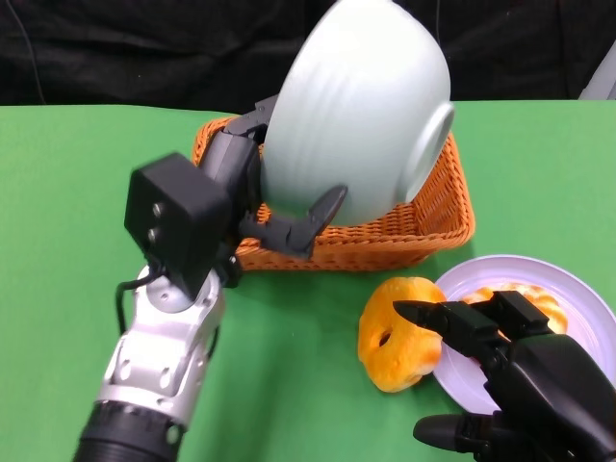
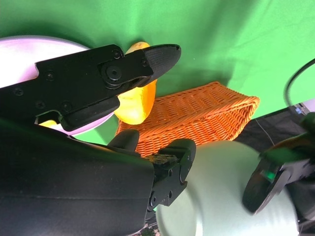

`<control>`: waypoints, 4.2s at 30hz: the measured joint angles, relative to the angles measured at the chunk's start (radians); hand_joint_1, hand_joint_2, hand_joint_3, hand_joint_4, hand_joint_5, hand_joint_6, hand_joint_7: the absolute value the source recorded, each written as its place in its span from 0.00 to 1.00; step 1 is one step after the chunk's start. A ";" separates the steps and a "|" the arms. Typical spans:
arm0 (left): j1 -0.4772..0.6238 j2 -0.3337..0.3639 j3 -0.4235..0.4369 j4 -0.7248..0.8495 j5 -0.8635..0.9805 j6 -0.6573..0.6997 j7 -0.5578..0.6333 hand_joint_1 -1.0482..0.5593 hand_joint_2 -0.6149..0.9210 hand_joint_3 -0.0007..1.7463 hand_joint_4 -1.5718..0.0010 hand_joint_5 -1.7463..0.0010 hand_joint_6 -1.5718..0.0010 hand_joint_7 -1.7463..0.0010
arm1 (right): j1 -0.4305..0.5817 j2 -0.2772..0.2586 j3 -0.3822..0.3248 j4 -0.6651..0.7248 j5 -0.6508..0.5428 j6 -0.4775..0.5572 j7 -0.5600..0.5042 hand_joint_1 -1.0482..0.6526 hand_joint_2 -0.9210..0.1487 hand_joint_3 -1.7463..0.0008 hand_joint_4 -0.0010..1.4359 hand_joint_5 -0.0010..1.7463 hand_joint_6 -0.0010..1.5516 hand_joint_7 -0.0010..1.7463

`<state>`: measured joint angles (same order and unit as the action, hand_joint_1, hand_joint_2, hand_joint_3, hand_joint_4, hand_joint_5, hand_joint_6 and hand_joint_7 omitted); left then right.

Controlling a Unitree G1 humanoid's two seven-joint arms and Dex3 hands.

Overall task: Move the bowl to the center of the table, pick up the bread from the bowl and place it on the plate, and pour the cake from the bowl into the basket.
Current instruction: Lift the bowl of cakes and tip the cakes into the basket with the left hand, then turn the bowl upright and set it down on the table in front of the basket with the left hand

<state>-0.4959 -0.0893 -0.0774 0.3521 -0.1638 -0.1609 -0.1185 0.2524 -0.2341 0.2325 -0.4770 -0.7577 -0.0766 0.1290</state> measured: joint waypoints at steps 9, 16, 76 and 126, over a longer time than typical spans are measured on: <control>-0.052 -0.148 0.189 0.095 -0.195 0.186 0.082 0.57 0.56 1.00 0.29 0.00 0.41 0.00 | -0.032 -0.045 0.014 0.045 -0.076 0.000 -0.004 0.36 0.02 1.00 0.01 0.50 0.12 0.22; -0.078 -0.178 0.306 0.113 -0.326 0.288 0.133 0.54 0.62 1.00 0.29 0.00 0.42 0.00 | -0.111 -0.087 0.062 0.169 -0.212 -0.042 -0.096 0.31 0.07 1.00 0.02 0.48 0.15 0.17; 0.076 -0.137 0.304 -0.100 -0.482 0.383 -0.080 0.57 0.61 0.93 0.32 0.00 0.40 0.07 | -0.529 -0.080 0.306 0.810 -0.271 -0.295 -0.938 0.50 0.08 0.96 0.68 1.00 0.49 1.00; 0.305 0.474 -0.004 -0.141 0.954 -0.904 0.152 0.58 0.60 0.67 0.36 0.00 0.52 0.00 | -0.329 -0.187 -0.091 0.655 0.058 -0.089 -0.379 0.50 0.17 0.80 0.37 0.43 0.43 0.08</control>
<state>-0.1905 0.3846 -0.0812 0.2107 0.7906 -1.0647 0.0331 -0.0762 -0.4214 0.1420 0.1778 -0.6993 -0.1653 -0.2504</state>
